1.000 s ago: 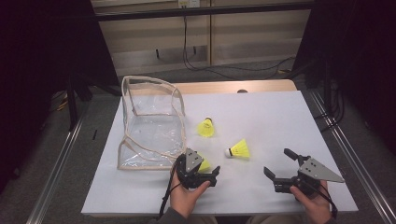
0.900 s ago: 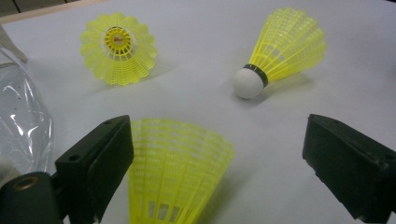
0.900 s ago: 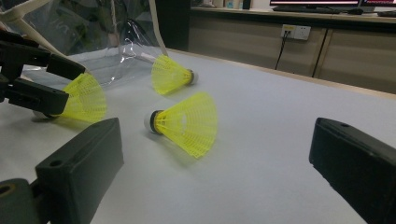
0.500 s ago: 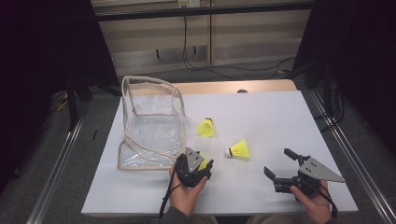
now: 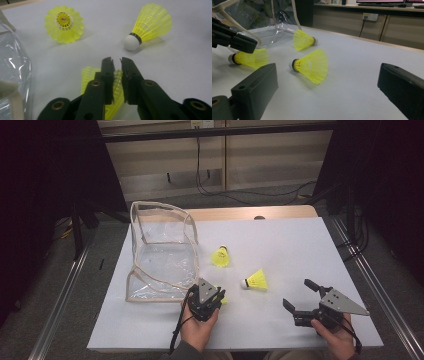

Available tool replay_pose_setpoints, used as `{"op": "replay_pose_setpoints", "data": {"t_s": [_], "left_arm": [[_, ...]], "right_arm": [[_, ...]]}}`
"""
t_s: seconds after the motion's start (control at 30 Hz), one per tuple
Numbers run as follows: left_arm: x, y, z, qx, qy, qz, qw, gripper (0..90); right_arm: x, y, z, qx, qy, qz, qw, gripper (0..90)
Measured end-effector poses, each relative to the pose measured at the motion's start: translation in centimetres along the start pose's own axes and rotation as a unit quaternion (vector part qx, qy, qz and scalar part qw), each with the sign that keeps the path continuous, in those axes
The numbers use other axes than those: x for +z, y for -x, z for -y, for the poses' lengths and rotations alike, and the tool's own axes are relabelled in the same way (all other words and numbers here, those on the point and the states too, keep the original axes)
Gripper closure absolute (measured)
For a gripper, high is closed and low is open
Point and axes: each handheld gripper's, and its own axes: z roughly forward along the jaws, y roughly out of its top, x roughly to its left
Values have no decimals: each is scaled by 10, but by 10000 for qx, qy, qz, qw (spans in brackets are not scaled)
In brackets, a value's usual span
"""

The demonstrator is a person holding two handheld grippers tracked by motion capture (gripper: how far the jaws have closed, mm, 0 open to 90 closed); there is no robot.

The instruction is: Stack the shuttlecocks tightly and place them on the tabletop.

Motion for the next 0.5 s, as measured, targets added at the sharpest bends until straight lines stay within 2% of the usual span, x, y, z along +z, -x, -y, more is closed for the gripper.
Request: {"op": "replay_pose_setpoints", "data": {"t_s": [0.2, 0.37, 0.5], "left_arm": [[-3, 4, -4, -72, 17, 255, 9996, 866], [-4, 6, -5, -148, 50, 421, 9990, 873], [-5, 8, -7, -124, 106, 524, 9985, 873]], "right_arm": [[0, 1, 0, -12, 10, -2, 10000, 24], [0, 0, 0, -1, 17, -3, 10000, 24], [0, 1, 0, -8, 18, -2, 10000, 24]]}}
